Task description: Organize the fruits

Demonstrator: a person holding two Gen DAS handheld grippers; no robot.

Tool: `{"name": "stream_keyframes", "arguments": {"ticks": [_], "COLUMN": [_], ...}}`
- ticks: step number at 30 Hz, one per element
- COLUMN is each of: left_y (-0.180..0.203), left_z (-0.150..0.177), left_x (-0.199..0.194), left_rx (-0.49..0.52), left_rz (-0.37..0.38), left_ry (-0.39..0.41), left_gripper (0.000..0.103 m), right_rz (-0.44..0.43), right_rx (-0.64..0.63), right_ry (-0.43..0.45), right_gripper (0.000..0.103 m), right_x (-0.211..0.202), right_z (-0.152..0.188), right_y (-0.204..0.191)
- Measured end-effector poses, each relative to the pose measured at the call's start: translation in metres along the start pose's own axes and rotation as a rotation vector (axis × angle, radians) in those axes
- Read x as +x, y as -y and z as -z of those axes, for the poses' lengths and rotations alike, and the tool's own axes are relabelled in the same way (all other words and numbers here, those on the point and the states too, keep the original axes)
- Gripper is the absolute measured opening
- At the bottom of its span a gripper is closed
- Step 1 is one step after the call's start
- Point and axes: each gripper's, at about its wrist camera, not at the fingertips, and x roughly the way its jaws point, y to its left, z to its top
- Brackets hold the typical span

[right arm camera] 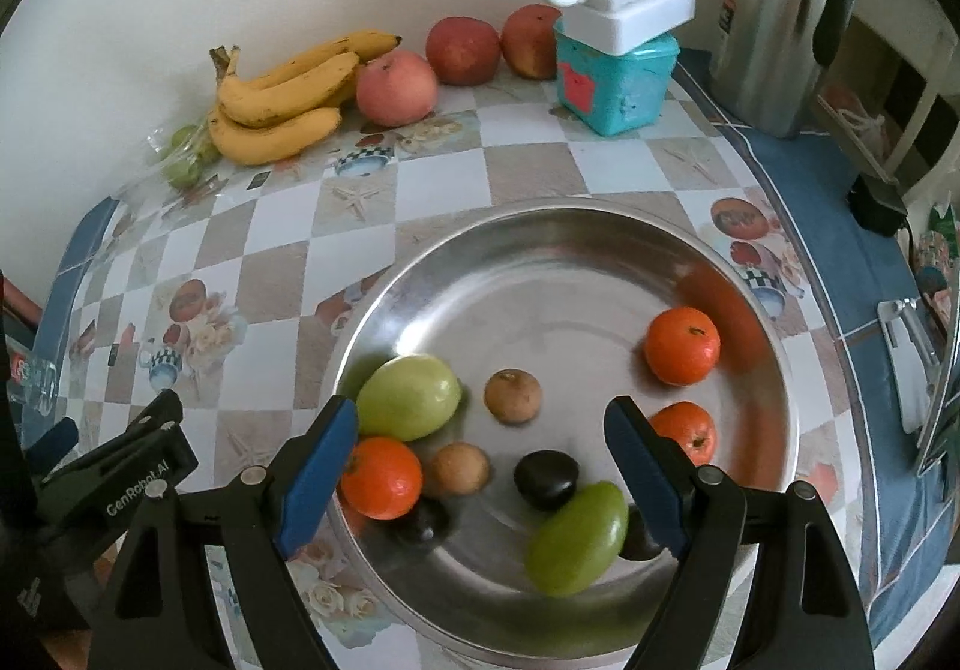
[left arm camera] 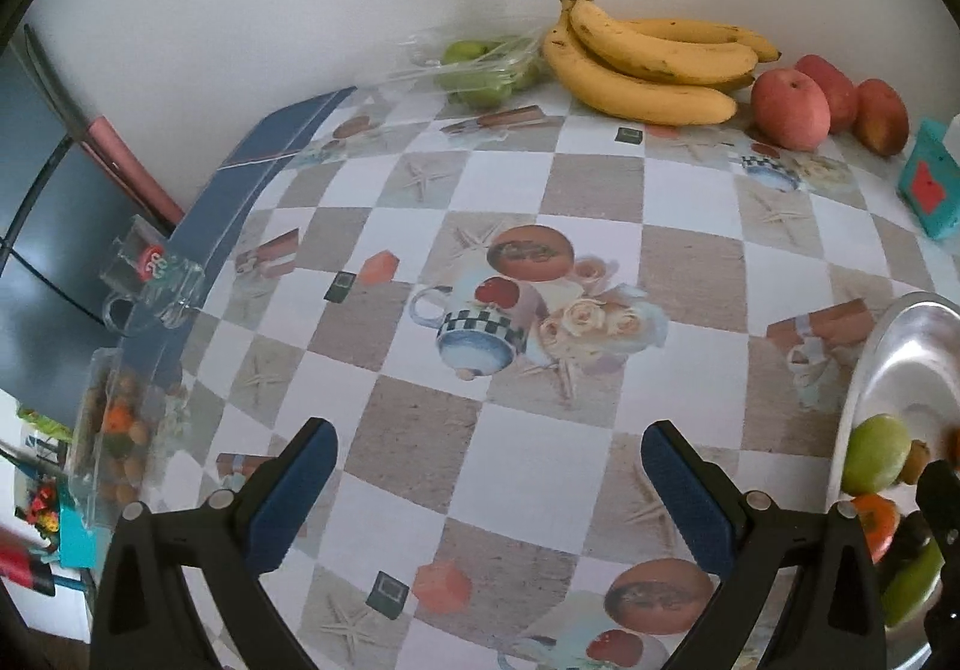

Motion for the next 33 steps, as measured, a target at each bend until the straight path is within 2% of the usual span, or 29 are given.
{"name": "stream_keyframes", "arguments": {"ticks": [10, 17, 25, 33], "left_y": [-0.002, -0.018, -0.034, -0.042], "left_z": [0.026, 0.041, 0.065, 0.077], "left_x": [-0.002, -0.018, -0.04, -0.053], "left_rx": [0.04, 0.035, 0.048, 0.037], "left_rz": [-0.009, 0.009, 0.006, 0.011], "left_ry": [-0.01, -0.018, 0.016, 0.04], "left_gripper": [0.103, 0.103, 0.103, 0.103], "right_rz": [-0.065, -0.072, -0.078, -0.066], "right_rx": [0.023, 0.019, 0.049, 0.025], "right_ry": [0.026, 0.023, -0.018, -0.01], "right_gripper": [0.085, 0.085, 0.085, 0.085], "right_x": [-0.002, -0.019, -0.031, -0.046], "right_z": [0.011, 0.031, 0.064, 0.087], "right_y": [-0.005, -0.006, 0.0, -0.005]}}
